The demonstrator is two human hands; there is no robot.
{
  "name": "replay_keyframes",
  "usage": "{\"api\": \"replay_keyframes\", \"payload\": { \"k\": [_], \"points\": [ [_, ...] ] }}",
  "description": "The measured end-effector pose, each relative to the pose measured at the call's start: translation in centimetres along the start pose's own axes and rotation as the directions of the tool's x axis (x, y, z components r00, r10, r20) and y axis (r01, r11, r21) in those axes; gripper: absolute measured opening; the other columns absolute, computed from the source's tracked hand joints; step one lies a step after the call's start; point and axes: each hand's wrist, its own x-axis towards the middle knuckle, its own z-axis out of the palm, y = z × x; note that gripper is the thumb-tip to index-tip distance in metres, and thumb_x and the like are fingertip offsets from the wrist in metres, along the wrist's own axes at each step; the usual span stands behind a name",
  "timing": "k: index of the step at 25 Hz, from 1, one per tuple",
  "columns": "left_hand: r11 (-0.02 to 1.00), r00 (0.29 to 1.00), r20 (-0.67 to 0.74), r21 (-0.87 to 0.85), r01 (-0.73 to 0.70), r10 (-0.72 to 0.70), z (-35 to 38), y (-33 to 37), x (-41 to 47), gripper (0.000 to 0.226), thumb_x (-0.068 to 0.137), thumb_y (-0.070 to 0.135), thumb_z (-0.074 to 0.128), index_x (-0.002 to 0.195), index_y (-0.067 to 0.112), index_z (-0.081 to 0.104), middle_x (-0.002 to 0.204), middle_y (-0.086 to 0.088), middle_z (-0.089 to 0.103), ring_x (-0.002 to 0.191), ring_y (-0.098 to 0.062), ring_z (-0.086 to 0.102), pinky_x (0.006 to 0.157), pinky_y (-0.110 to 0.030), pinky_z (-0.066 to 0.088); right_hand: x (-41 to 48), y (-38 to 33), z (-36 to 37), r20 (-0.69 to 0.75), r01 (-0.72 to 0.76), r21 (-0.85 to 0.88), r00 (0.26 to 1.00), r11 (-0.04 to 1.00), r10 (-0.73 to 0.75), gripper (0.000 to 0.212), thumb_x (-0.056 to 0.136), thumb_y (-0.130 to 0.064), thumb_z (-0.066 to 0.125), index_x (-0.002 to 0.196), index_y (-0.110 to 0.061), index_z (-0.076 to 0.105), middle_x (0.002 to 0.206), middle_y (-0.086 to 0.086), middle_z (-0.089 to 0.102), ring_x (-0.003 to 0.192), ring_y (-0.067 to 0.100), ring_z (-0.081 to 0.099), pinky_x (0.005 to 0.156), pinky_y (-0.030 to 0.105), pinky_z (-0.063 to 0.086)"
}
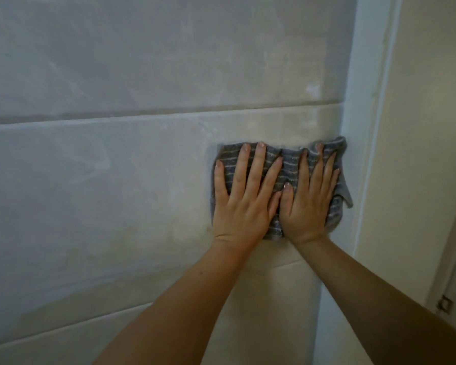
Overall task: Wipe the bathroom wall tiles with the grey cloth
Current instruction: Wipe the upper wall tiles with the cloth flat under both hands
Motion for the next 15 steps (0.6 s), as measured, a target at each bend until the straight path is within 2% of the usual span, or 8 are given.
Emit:
{"api": "replay_keyframes", "payload": {
  "k": [6,8,10,12,15],
  "points": [
    [0.997,0.998,0.032,0.046,-0.056,0.055,-0.5,-1.6,-6.0,0.058,0.101,0.046,0.044,0.153,0.023,0.033,0.161,-0.009,0.021,0.15,-0.03,0.012,0.119,-0.057,-0.003,-6.6,-2.6,0.8,0.034,0.058,-0.007,0.998,0.998,-0.058,0.057,0.102,-0.035,0.017,0.155,-0.017,0.007,0.163,0.005,0.0,0.145,0.042,0.012,0.117,0.061,0.009],
    [0.999,1.0,0.003,0.038,-0.025,0.025,-1.1,-2.4,-3.4,0.056,0.101,0.045,0.042,0.152,0.023,0.034,0.16,-0.01,0.022,0.15,-0.03,0.015,0.119,-0.058,-0.002,-3.8,-3.1,0.5,0.031,0.089,-0.014,0.996,0.996,-0.088,0.055,0.102,-0.034,0.017,0.153,-0.012,0.019,0.161,0.011,0.013,0.144,0.043,0.017,0.114,0.064,0.015],
    [0.997,0.996,-0.054,0.013,0.076,-0.075,-1.6,-3.0,0.7,0.054,0.103,0.045,0.038,0.152,0.024,0.034,0.16,-0.01,0.024,0.15,-0.03,0.017,0.119,-0.058,-0.001,0.9,-4.2,0.1,0.004,0.08,-0.021,0.997,0.997,-0.08,0.055,0.102,-0.034,0.017,0.151,-0.008,0.023,0.157,0.016,0.025,0.144,0.044,0.02,0.114,0.064,0.016],
    [0.989,0.984,-0.097,-0.01,0.147,-0.147,-2.0,-3.7,3.5,0.052,0.104,0.044,0.033,0.152,0.025,0.034,0.16,-0.009,0.026,0.149,-0.03,0.02,0.119,-0.057,0.001,4.7,-5.6,0.0,-0.037,0.059,-0.003,0.998,0.998,-0.059,0.055,0.102,-0.033,0.02,0.151,-0.008,0.023,0.156,0.018,0.027,0.144,0.043,0.02,0.116,0.062,0.013],
    [0.991,0.986,-0.096,-0.005,0.137,-0.137,-2.1,-4.1,2.3,0.052,0.105,0.042,0.034,0.153,0.023,0.033,0.161,-0.009,0.025,0.15,-0.029,0.019,0.12,-0.056,0.002,3.9,-6.1,0.1,-0.056,0.103,0.001,0.993,0.995,-0.103,0.054,0.102,-0.033,0.02,0.151,-0.01,0.025,0.156,0.018,0.028,0.144,0.042,0.019,0.117,0.06,0.012]
  ]
}}
